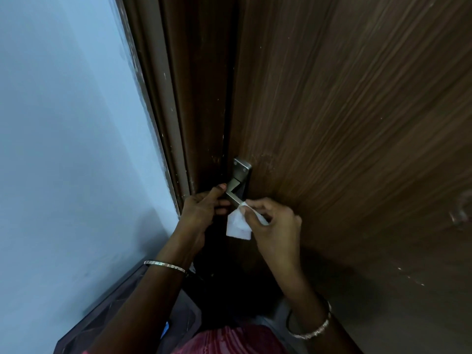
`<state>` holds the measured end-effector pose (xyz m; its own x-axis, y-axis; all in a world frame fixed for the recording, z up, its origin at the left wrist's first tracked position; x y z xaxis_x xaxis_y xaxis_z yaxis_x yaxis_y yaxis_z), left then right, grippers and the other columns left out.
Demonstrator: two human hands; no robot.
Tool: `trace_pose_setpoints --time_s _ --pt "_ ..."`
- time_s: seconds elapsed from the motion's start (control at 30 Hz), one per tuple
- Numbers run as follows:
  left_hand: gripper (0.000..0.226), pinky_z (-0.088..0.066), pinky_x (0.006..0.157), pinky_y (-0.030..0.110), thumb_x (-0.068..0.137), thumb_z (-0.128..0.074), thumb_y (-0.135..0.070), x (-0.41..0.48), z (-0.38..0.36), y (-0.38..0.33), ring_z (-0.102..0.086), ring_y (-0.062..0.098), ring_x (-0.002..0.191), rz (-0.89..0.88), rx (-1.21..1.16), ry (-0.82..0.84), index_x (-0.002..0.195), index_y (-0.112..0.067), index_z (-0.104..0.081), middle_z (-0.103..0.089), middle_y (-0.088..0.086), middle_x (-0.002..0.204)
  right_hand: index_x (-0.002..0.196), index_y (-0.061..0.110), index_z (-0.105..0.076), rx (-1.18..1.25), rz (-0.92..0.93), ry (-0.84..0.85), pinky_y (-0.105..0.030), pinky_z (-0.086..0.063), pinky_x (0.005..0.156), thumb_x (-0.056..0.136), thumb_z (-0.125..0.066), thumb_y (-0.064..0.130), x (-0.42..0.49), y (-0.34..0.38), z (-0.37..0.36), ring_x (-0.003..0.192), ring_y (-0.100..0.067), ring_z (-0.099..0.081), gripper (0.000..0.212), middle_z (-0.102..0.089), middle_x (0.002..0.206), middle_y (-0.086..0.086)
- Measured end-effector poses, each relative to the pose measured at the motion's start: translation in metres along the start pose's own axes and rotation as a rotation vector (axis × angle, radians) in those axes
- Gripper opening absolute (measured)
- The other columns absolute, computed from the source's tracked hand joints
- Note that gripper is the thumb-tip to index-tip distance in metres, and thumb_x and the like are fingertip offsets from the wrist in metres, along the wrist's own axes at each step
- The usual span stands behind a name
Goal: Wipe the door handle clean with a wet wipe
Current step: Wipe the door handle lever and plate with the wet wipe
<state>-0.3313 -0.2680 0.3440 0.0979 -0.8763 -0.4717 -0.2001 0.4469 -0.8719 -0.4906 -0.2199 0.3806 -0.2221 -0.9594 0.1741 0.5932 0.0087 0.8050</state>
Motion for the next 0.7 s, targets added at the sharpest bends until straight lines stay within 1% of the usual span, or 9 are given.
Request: trace_pose_setpoints --time_s 0.07,0.1,0.2,0.27,0.4,0.53,0.6,0.63,0.7 --pt "0.027 -0.047 0.043 0.015 0.086 -0.071 -0.039 0.001 0.000 -0.001 -0.069 0.008 0.058 0.015 -0.044 0.012 0.083 -0.013 -0.076 -0.077 0.003 0.075 0.096 0.026 -0.079 0.112 -0.066 -0.027 -0.007 -0.053 0.070 0.084 -0.080 0.028 -0.005 -0.011 0.006 0.076 0.005 -0.073 0.012 -0.076 0.079 0.020" --pt "0.025 -0.046 0.040 0.013 0.086 -0.071 -0.037 0.002 0.000 -0.001 -0.069 0.007 0.057 0.023 -0.058 0.017 0.083 -0.013 -0.076 -0.076 0.003 0.075 0.093 0.025 -0.080 0.166 -0.106 -0.035 -0.009 -0.055 0.068 0.082 -0.082 0.026 -0.006 -0.016 0.007 0.074 0.006 -0.073 0.011 -0.076 0.076 0.019" --pt "0.021 -0.051 0.045 0.016 0.086 -0.073 -0.031 0.002 -0.001 0.000 -0.071 0.011 0.060 0.039 -0.106 0.027 0.080 -0.011 -0.076 -0.076 0.003 0.072 0.087 0.022 -0.080 0.279 -0.243 -0.011 -0.029 -0.063 0.074 0.078 -0.085 0.022 0.000 -0.021 0.000 0.073 -0.001 -0.075 0.010 -0.079 0.077 0.010" --pt "0.020 -0.054 0.048 0.019 0.086 -0.073 -0.025 0.003 -0.001 0.001 -0.072 0.014 0.059 0.046 -0.145 0.035 0.076 -0.008 -0.076 -0.077 0.006 0.069 0.085 0.023 -0.080 0.335 -0.288 0.039 -0.037 -0.064 0.079 0.077 -0.085 0.020 0.010 -0.015 -0.012 0.076 -0.005 -0.077 0.009 -0.080 0.078 0.007" --pt "0.014 -0.052 0.064 0.025 0.086 -0.074 -0.021 0.009 0.002 0.003 -0.071 0.019 0.067 0.014 -0.134 -0.030 0.079 -0.009 -0.077 -0.076 0.005 0.070 0.078 0.030 -0.079 0.397 -0.273 0.043 -0.035 -0.065 0.078 0.076 -0.085 0.024 0.023 0.002 -0.034 0.074 0.000 -0.075 0.009 -0.079 0.076 0.012" --pt "0.023 -0.053 0.060 0.024 0.085 -0.075 -0.023 0.011 0.003 0.004 -0.072 0.015 0.063 -0.009 -0.124 -0.011 0.064 -0.015 -0.080 -0.077 0.004 0.069 0.084 0.031 -0.080 0.413 -0.243 0.038 -0.035 -0.063 0.083 0.078 -0.084 0.025 0.020 0.000 -0.033 0.081 -0.001 -0.076 0.009 -0.080 0.081 0.012" --pt "0.023 -0.054 0.056 0.022 0.085 -0.075 -0.024 0.011 0.002 0.005 -0.073 0.017 0.066 0.002 -0.125 0.008 0.066 -0.013 -0.080 -0.078 0.007 0.073 0.091 0.027 -0.081 0.341 -0.214 0.028 -0.033 -0.062 0.085 0.080 -0.083 0.024 0.011 -0.002 -0.023 0.083 0.002 -0.074 0.011 -0.080 0.086 0.012" --pt "0.022 -0.054 0.056 0.022 0.084 -0.075 -0.026 0.011 0.002 0.005 -0.074 0.016 0.068 0.005 -0.121 0.015 0.068 -0.012 -0.080 -0.078 0.007 0.075 0.094 0.025 -0.080 0.230 -0.160 0.004 -0.031 -0.062 0.085 0.082 -0.081 0.024 0.005 -0.001 -0.017 0.082 0.006 -0.072 0.013 -0.080 0.089 0.012" --pt "0.022 -0.055 0.061 0.023 0.083 -0.075 -0.030 0.013 0.001 0.006 -0.074 0.016 0.076 -0.003 -0.110 0.011 0.074 -0.011 -0.079 -0.079 0.005 0.078 0.098 0.022 -0.079 -0.090 0.056 -0.104 -0.031 -0.063 0.079 0.084 -0.078 0.019 -0.009 0.009 -0.001 0.079 0.009 -0.068 0.014 -0.079 0.093 0.010"
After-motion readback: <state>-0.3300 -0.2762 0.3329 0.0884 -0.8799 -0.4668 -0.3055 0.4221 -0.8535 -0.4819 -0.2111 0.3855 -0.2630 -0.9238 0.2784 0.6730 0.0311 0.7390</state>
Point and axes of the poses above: each hand's wrist, its own x-axis towards the middle knuckle, its own z-axis out of the back of the hand, y = z × x, the point moved 4 cm from there along x, towards the middle knuckle
